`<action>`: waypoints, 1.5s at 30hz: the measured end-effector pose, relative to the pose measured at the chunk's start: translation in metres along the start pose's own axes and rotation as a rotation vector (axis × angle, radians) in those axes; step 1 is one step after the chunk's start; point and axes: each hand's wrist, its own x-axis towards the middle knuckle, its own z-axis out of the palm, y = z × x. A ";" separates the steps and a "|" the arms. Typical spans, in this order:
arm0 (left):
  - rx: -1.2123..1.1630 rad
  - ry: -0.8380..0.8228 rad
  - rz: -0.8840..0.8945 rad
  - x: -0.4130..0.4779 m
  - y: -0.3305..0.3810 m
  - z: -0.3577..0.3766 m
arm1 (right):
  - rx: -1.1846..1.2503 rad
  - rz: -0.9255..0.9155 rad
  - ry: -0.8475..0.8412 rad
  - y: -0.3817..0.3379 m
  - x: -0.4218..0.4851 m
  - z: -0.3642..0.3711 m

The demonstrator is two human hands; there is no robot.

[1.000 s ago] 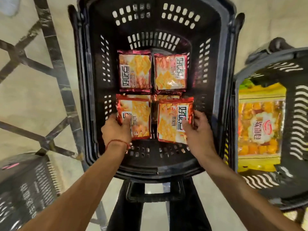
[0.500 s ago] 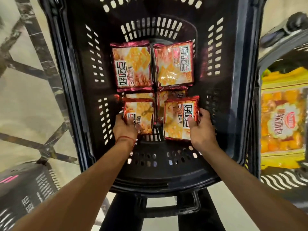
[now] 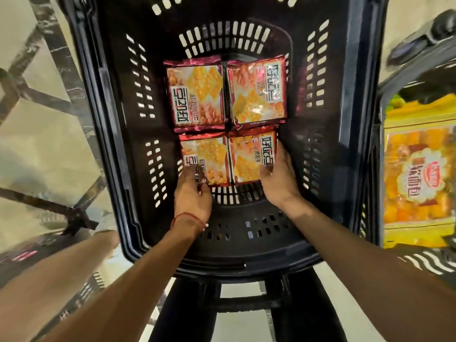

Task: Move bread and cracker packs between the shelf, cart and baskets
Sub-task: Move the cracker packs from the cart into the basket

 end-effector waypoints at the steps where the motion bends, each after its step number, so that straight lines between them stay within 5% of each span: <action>1: 0.043 -0.021 0.019 -0.008 0.003 -0.004 | -0.034 -0.029 0.006 -0.001 -0.009 -0.003; 10: 0.673 -0.002 0.366 -0.125 0.080 -0.080 | -0.576 -0.454 0.082 -0.053 -0.147 -0.101; 19: 0.885 0.153 0.562 -0.279 0.168 -0.146 | -0.796 -0.630 0.295 -0.094 -0.282 -0.229; 28: 1.018 0.251 0.749 -0.395 0.194 -0.163 | -0.855 -0.603 0.431 -0.074 -0.383 -0.311; 39: 1.153 0.233 0.987 -0.474 0.181 -0.155 | -0.741 -0.490 0.722 0.007 -0.492 -0.325; 45: 1.222 0.204 1.099 -0.493 0.196 -0.132 | -0.717 -0.394 0.722 0.049 -0.510 -0.337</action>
